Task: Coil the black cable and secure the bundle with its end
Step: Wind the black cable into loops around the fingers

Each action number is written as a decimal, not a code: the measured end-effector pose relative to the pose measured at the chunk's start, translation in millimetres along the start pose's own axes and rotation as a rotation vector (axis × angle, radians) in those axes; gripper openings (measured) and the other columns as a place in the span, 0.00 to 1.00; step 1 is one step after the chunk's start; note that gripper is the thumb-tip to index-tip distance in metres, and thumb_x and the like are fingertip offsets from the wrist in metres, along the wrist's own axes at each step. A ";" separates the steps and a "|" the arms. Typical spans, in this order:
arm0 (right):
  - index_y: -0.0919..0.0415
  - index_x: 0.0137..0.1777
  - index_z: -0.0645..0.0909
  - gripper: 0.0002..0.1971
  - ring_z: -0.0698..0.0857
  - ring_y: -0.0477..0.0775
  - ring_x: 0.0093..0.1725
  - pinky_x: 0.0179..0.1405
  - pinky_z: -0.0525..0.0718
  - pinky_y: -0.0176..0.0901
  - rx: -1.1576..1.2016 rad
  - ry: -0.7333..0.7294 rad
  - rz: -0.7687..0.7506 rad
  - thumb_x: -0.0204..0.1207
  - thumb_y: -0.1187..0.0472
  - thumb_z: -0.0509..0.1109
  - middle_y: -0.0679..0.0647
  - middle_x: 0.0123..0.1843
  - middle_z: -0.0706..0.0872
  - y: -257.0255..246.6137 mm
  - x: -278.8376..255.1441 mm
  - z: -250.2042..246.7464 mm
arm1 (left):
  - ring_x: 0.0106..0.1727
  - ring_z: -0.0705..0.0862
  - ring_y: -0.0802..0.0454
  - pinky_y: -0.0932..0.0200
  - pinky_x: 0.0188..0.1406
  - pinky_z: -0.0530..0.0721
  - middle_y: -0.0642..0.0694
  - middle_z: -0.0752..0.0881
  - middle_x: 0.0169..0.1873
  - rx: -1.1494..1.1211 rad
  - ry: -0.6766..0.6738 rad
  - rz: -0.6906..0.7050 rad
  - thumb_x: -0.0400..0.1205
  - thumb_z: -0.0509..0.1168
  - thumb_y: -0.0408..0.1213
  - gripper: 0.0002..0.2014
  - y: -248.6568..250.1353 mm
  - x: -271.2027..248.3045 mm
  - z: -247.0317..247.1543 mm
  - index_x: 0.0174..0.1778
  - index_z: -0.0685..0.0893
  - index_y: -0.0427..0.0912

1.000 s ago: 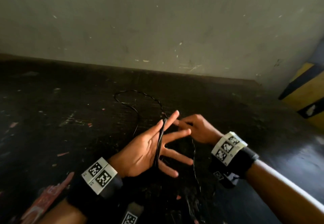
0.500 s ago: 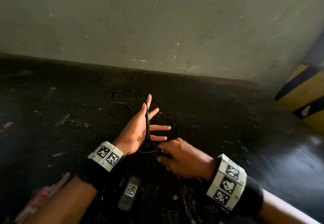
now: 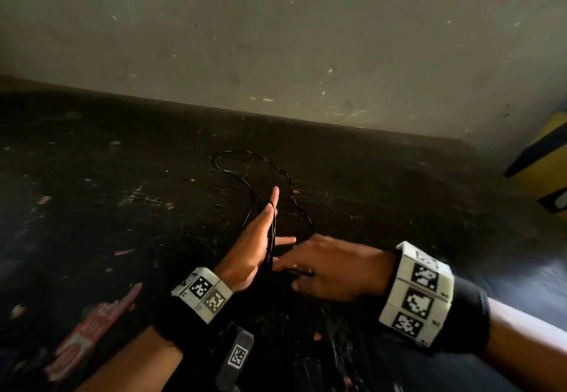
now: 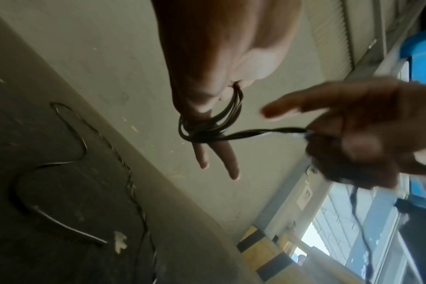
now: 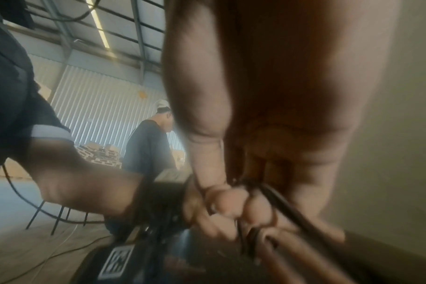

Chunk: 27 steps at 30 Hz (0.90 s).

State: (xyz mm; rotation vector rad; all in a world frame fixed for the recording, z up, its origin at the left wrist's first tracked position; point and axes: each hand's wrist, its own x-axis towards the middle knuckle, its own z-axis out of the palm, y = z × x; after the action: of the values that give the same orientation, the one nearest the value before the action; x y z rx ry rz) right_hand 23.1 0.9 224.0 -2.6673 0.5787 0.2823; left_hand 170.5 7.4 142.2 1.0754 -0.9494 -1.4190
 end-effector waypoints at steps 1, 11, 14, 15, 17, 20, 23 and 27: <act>0.56 0.67 0.77 0.17 0.76 0.36 0.40 0.39 0.76 0.25 -0.034 0.026 0.010 0.77 0.63 0.67 0.52 0.56 0.84 -1.0 -2.0 -8.7 | 0.67 0.82 0.50 0.39 0.56 0.84 0.55 0.65 0.79 0.034 -0.022 -0.002 0.83 0.46 0.61 0.18 -5.5 -1.4 -1.9 0.68 0.61 0.84; 0.50 0.59 0.84 0.15 0.82 0.33 0.32 0.31 0.76 0.25 -0.122 0.111 0.039 0.71 0.55 0.75 0.41 0.31 0.83 28.1 -18.9 -91.8 | 0.47 0.91 0.39 0.50 0.29 0.91 0.46 0.61 0.82 0.143 -0.197 -0.144 0.81 0.47 0.61 0.23 -19.1 -29.9 3.9 0.74 0.56 0.79; 0.53 0.44 0.89 0.05 0.85 0.38 0.36 0.35 0.75 0.23 -0.115 0.252 -0.058 0.70 0.54 0.76 0.42 0.34 0.88 37.2 -15.0 -95.9 | 0.47 0.90 0.36 0.50 0.28 0.91 0.44 0.64 0.82 0.094 -0.287 -0.212 0.80 0.46 0.61 0.25 -9.9 -35.7 12.3 0.75 0.54 0.77; 0.54 0.43 0.89 0.05 0.85 0.37 0.37 0.36 0.75 0.22 -0.101 0.298 -0.076 0.70 0.54 0.76 0.42 0.35 0.88 40.9 -13.5 -95.2 | 0.48 0.90 0.36 0.50 0.28 0.91 0.44 0.64 0.81 0.080 -0.325 -0.220 0.79 0.45 0.61 0.27 -6.8 -36.8 14.0 0.76 0.53 0.76; 0.56 0.43 0.88 0.09 0.85 0.36 0.37 0.36 0.76 0.22 -0.066 0.369 -0.071 0.70 0.51 0.74 0.42 0.36 0.87 51.1 -10.7 -91.4 | 0.47 0.90 0.37 0.50 0.28 0.91 0.44 0.66 0.81 0.026 -0.400 -0.222 0.80 0.45 0.61 0.26 0.7 -39.8 15.4 0.76 0.53 0.77; 0.58 0.40 0.86 0.16 0.83 0.41 0.33 0.32 0.78 0.26 -0.019 0.468 -0.020 0.68 0.44 0.72 0.47 0.34 0.86 69.3 -6.5 -80.1 | 0.46 0.90 0.38 0.51 0.29 0.91 0.45 0.71 0.78 -0.057 -0.485 -0.238 0.80 0.47 0.63 0.22 11.3 -44.9 15.5 0.73 0.61 0.79; 0.60 0.37 0.85 0.16 0.81 0.41 0.28 0.27 0.77 0.28 0.086 0.534 0.035 0.69 0.45 0.72 0.49 0.30 0.84 83.1 -1.9 -60.8 | 0.46 0.90 0.37 0.51 0.28 0.90 0.44 0.76 0.74 -0.145 -0.527 -0.251 0.80 0.47 0.63 0.21 19.2 -45.9 15.2 0.71 0.66 0.78; 0.53 0.34 0.83 0.09 0.77 0.39 0.25 0.25 0.73 0.28 0.221 0.651 0.069 0.75 0.53 0.70 0.46 0.26 0.80 94.6 7.5 -24.3 | 0.46 0.90 0.36 0.51 0.27 0.90 0.42 0.79 0.72 -0.260 -0.528 -0.257 0.81 0.46 0.62 0.20 28.2 -42.4 13.7 0.69 0.69 0.77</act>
State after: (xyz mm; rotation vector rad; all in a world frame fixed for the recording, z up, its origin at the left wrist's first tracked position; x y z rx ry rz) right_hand -8.5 -91.0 212.2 -2.4908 0.8321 -0.6226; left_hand 166.2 46.1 177.6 0.6515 -0.9752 -2.0385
